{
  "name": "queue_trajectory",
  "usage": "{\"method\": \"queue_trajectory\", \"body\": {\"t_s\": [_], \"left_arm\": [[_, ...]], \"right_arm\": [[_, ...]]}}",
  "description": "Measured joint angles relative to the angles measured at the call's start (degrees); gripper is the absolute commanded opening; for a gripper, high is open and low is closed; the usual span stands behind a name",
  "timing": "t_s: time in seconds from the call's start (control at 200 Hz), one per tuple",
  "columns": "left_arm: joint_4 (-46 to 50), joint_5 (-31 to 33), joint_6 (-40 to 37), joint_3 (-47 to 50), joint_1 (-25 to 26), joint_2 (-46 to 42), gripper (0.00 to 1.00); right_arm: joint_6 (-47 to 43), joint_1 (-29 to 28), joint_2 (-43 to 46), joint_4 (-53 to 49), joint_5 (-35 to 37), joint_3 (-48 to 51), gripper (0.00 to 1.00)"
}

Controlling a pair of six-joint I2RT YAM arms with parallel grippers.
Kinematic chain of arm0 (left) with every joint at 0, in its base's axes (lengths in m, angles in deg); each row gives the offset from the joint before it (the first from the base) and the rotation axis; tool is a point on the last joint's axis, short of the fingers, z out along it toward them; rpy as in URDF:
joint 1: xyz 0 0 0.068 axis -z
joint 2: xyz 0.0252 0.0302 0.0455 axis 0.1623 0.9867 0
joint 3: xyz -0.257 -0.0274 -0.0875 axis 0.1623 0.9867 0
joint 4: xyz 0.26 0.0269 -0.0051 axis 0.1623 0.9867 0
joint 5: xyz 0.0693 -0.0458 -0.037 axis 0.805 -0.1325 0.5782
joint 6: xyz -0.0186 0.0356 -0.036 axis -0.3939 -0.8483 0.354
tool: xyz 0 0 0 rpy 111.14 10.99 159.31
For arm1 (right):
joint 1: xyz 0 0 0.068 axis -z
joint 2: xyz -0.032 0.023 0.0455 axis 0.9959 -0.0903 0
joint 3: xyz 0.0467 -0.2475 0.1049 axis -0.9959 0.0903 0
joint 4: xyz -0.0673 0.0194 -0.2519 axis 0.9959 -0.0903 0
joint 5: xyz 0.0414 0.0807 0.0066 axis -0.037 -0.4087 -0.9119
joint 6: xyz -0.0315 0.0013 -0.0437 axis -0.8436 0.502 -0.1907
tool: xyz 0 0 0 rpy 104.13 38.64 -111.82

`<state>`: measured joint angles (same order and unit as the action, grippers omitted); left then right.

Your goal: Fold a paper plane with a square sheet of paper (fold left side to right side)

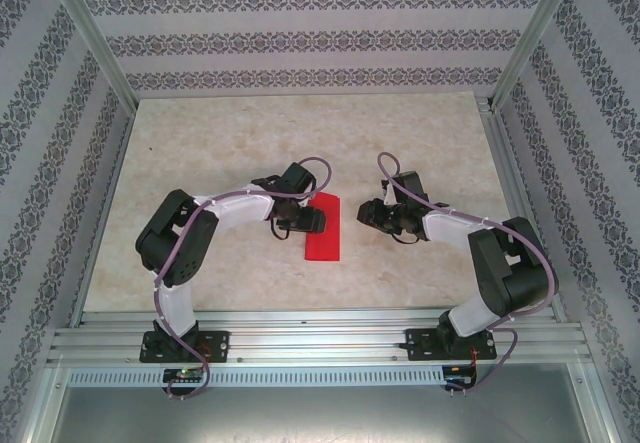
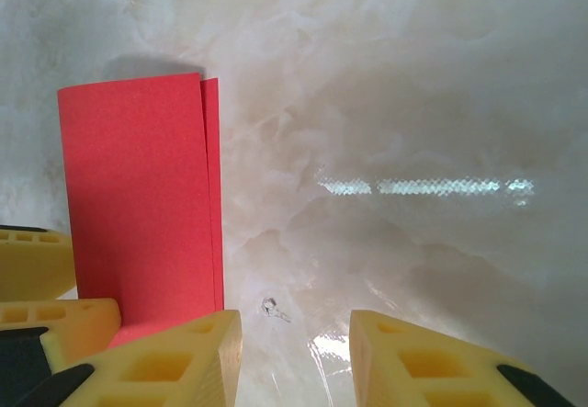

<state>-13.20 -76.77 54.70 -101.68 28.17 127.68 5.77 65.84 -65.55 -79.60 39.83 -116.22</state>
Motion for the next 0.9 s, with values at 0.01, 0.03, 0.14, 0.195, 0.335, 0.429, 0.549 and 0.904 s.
{"method": "queue_trajectory", "body": {"t_s": [0.01,0.03,0.14,0.195,0.335,0.429,0.549,0.904], "left_arm": [[0.1,0.1,0.0,-0.1,0.0,0.0,0.65],[0.2,0.2,0.0,-0.2,0.1,0.1,0.65],[1.0,0.5,0.0,-0.9,0.2,0.5,0.65],[1.4,0.6,0.0,-1.3,0.2,0.7,0.65],[2.0,1.4,-0.5,-1.7,0.7,0.9,0.65],[2.2,1.5,-0.9,-1.8,0.8,1.0,0.66],[2.5,1.5,-1.1,-2.1,0.8,1.1,0.66],[3.2,1.7,-1.3,-2.7,0.9,1.6,0.67]], "right_arm": [[0.0,0.0,0.0,0.0,0.0,0.0,0.36],[0.0,0.0,0.0,0.0,0.0,0.0,0.36],[0.0,0.0,0.0,0.0,0.0,0.0,0.36],[0.0,0.0,0.0,0.0,0.0,0.0,0.36],[0.0,0.0,0.0,0.0,0.0,0.0,0.36],[0.0,0.0,0.0,0.0,0.0,0.0,0.36],[0.0,0.0,0.0,0.0,0.0,0.0,0.36],[0.3,0.0,0.0,0.1,0.0,0.0,0.36]]}}
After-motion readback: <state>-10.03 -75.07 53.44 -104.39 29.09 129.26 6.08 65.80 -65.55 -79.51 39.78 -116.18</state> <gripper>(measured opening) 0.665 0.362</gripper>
